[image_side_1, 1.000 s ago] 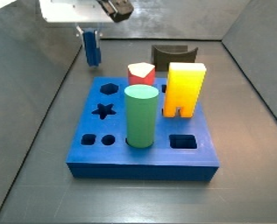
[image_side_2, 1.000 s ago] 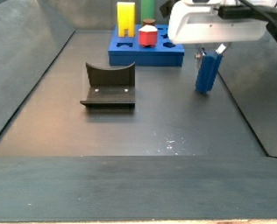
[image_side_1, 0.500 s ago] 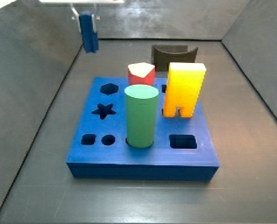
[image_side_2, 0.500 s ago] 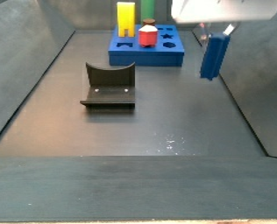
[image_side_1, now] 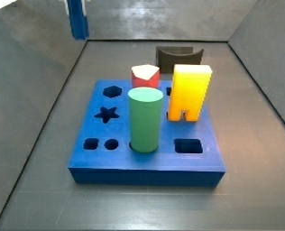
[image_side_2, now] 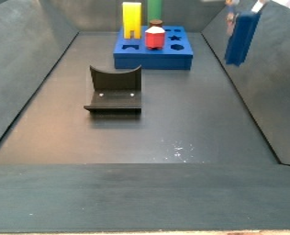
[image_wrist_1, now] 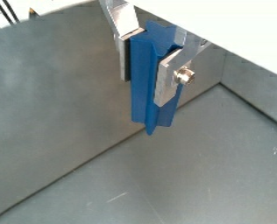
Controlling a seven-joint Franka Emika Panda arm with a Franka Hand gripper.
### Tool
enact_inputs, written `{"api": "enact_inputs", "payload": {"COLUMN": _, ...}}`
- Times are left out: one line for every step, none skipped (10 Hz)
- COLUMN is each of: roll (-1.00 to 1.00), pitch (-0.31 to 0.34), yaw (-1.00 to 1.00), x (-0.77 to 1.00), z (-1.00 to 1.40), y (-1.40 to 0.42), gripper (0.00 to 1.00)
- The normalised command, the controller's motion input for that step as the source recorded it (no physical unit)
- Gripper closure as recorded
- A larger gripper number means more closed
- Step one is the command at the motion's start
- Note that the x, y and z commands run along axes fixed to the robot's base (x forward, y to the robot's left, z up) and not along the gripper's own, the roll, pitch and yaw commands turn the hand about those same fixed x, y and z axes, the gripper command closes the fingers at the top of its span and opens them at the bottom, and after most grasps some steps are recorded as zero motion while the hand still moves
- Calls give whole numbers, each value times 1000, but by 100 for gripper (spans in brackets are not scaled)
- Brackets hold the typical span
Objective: Pick up the star object. Move up. Move to above the board. Insert the star object.
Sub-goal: Move to above the board.
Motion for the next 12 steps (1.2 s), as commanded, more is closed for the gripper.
{"api": "enact_inputs", "payload": {"roll": -61, "pitch": 63, "yaw": 60, "x": -370, "z": 1000, "y": -90, "gripper": 100}}
{"api": "enact_inputs", "payload": {"roll": -57, "pitch": 74, "yaw": 51, "x": -387, "z": 1000, "y": -86, "gripper": 100}}
{"api": "enact_inputs", "payload": {"roll": -51, "pitch": 85, "yaw": 43, "x": -440, "z": 1000, "y": -80, "gripper": 100}}
{"api": "enact_inputs", "payload": {"roll": -46, "pitch": 83, "yaw": 40, "x": -500, "z": 1000, "y": -77, "gripper": 100}}
{"api": "enact_inputs", "payload": {"roll": -42, "pitch": 76, "yaw": 40, "x": -548, "z": 944, "y": -70, "gripper": 100}}
{"api": "enact_inputs", "payload": {"roll": -39, "pitch": 73, "yaw": 40, "x": -551, "z": 796, "y": -59, "gripper": 100}}
{"api": "enact_inputs", "payload": {"roll": -36, "pitch": 71, "yaw": 42, "x": -550, "z": 602, "y": -43, "gripper": 100}}
{"api": "enact_inputs", "payload": {"roll": -34, "pitch": 72, "yaw": 41, "x": -547, "z": 457, "y": -36, "gripper": 100}}
{"api": "enact_inputs", "payload": {"roll": -33, "pitch": 74, "yaw": 41, "x": -546, "z": 261, "y": -34, "gripper": 100}}
{"api": "enact_inputs", "payload": {"roll": -31, "pitch": 75, "yaw": 41, "x": -549, "z": 111, "y": -33, "gripper": 100}}
{"api": "enact_inputs", "payload": {"roll": -30, "pitch": 67, "yaw": 41, "x": -537, "z": 22, "y": -31, "gripper": 100}}
{"api": "enact_inputs", "payload": {"roll": -30, "pitch": 65, "yaw": 41, "x": -533, "z": 21, "y": -30, "gripper": 100}}
